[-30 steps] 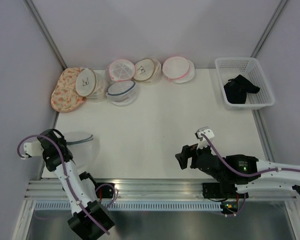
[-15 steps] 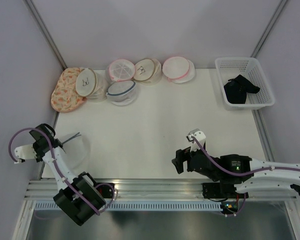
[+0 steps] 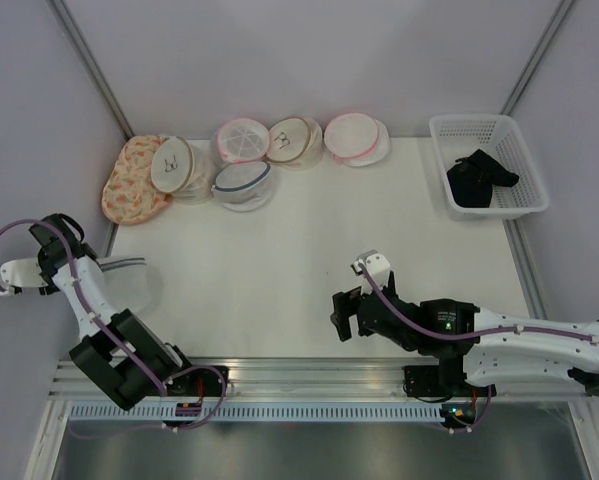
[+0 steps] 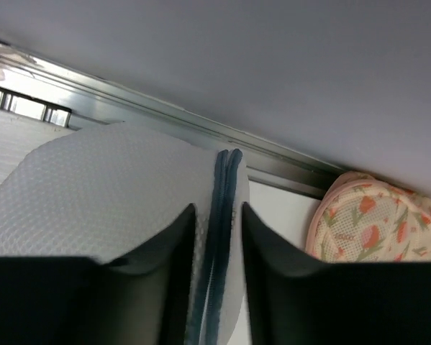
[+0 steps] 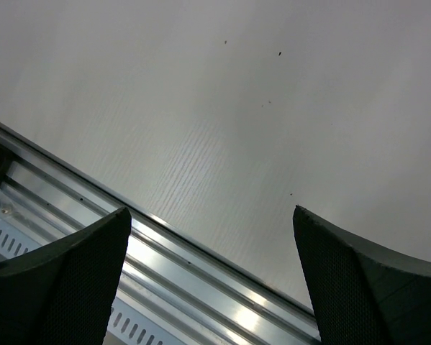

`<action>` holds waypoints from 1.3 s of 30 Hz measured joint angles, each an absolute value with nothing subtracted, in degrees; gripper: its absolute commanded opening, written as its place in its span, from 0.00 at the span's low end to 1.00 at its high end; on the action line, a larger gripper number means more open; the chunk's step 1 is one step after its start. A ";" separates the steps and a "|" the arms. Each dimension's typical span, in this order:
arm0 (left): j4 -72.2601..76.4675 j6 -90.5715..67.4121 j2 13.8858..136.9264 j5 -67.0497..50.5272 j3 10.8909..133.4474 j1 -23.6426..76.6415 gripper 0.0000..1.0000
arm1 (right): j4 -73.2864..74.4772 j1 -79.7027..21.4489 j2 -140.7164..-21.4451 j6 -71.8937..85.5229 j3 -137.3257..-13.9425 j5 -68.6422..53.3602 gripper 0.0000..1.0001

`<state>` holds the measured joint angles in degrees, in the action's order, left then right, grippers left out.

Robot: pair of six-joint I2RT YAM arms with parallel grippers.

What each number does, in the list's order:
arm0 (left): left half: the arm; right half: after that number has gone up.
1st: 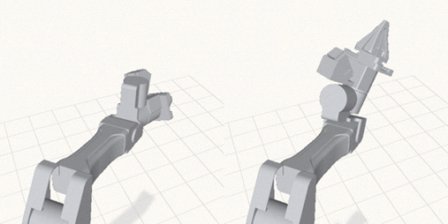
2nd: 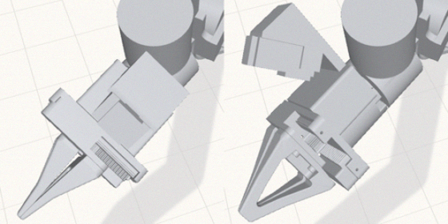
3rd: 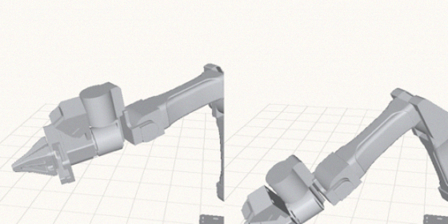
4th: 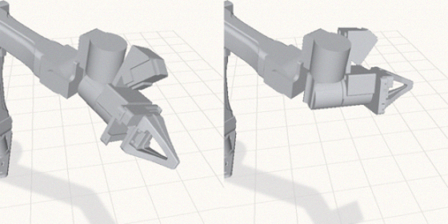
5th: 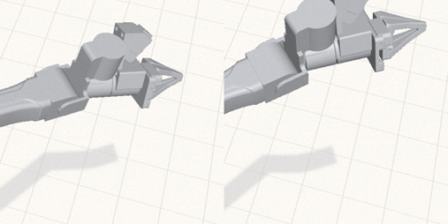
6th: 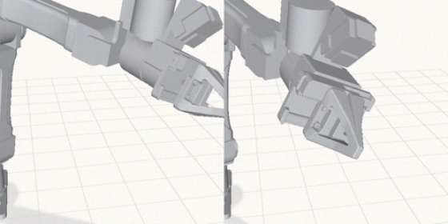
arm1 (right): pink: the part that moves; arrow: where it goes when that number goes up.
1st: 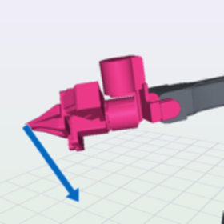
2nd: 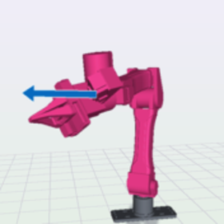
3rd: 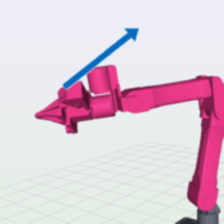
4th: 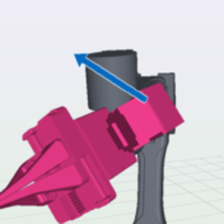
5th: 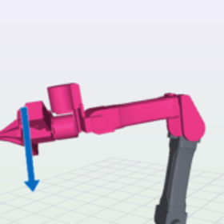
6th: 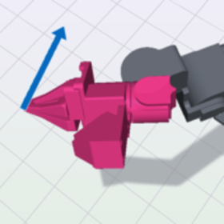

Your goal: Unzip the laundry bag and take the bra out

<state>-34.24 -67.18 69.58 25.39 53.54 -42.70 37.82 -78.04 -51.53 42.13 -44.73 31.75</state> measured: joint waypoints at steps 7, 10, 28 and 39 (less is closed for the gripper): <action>-34.20 -64.18 69.41 20.16 54.74 -42.74 1.00 | 36.80 -75.53 -52.10 40.66 -44.73 29.45 0.98; -34.09 -63.09 68.03 16.01 55.05 -42.74 1.00 | 36.80 -74.52 -51.66 40.47 -44.73 29.23 0.98; -25.52 -49.87 44.64 -24.77 41.17 -28.73 1.00 | 31.07 -51.72 -55.13 36.42 -47.20 23.33 0.98; -20.62 -39.83 44.86 -44.29 39.62 -10.68 0.99 | 21.78 -35.53 -72.14 30.55 -56.38 4.49 0.98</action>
<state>-20.62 -39.83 44.86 -44.29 39.62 -10.68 21.78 -35.53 -72.14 30.55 -56.38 4.49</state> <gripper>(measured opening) 0.993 0.979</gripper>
